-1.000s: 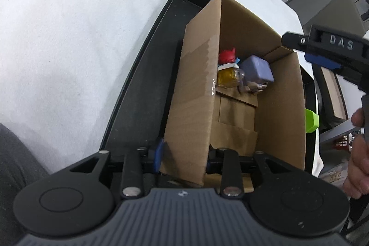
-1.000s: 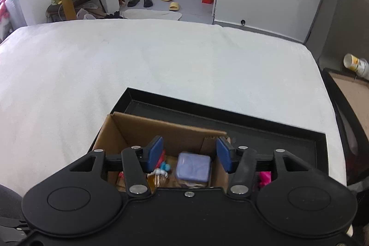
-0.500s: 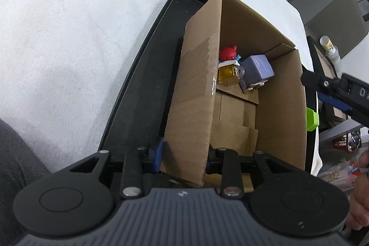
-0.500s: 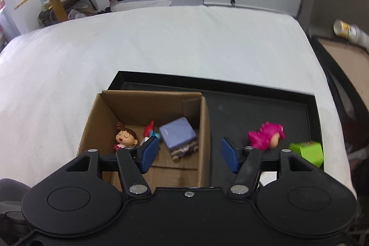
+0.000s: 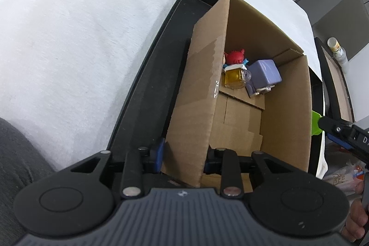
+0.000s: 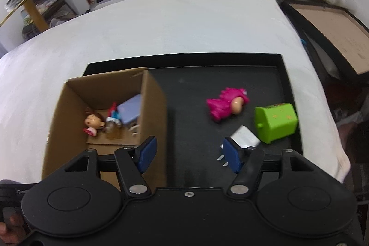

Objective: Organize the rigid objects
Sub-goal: 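Move the right tool back and grasp the white phone charger, then carry the white charger into the box and release it, then move the right tool back and grasp the lime-green cube box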

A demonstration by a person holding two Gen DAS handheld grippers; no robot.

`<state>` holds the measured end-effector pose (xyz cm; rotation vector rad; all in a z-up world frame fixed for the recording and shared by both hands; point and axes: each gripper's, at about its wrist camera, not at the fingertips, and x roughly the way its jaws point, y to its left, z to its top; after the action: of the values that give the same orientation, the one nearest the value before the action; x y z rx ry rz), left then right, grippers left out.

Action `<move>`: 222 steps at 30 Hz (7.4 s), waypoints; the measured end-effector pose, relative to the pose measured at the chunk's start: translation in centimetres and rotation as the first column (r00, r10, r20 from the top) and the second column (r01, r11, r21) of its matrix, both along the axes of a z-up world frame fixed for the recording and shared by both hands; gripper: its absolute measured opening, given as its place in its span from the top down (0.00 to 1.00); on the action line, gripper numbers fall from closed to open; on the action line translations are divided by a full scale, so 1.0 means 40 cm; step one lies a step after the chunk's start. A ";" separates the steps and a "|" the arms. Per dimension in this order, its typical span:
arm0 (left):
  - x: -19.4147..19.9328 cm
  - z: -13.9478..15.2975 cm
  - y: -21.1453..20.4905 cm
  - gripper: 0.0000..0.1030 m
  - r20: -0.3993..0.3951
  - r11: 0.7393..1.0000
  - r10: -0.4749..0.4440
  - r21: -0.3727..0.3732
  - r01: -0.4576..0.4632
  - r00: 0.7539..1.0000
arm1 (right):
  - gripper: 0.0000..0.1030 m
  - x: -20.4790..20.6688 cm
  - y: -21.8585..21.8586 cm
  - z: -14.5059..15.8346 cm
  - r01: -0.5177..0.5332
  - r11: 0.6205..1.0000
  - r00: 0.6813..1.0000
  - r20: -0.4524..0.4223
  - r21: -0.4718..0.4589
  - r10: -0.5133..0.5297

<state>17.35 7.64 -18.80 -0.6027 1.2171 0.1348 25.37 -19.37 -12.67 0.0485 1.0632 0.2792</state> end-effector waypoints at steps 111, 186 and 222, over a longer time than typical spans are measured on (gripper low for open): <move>-0.012 -0.020 0.000 0.72 0.004 1.000 -0.007 0.001 0.007 1.000 | 0.63 -0.025 0.217 0.072 -0.133 0.986 0.989 0.078 0.101 0.126; -0.007 -0.010 -0.026 0.72 -0.010 0.999 -0.028 0.035 0.028 1.000 | 0.48 -0.017 -0.169 -0.070 0.305 0.928 0.948 0.022 0.212 -0.317; 0.019 -0.011 -0.038 0.76 -0.113 0.995 0.072 0.079 -0.064 0.991 | 0.29 0.109 -0.325 -0.267 0.660 0.626 0.738 -0.200 0.416 -0.645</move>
<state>18.10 6.13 -19.23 -0.5767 1.2979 0.2754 29.73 -32.37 -23.35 0.8734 0.9196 -0.1491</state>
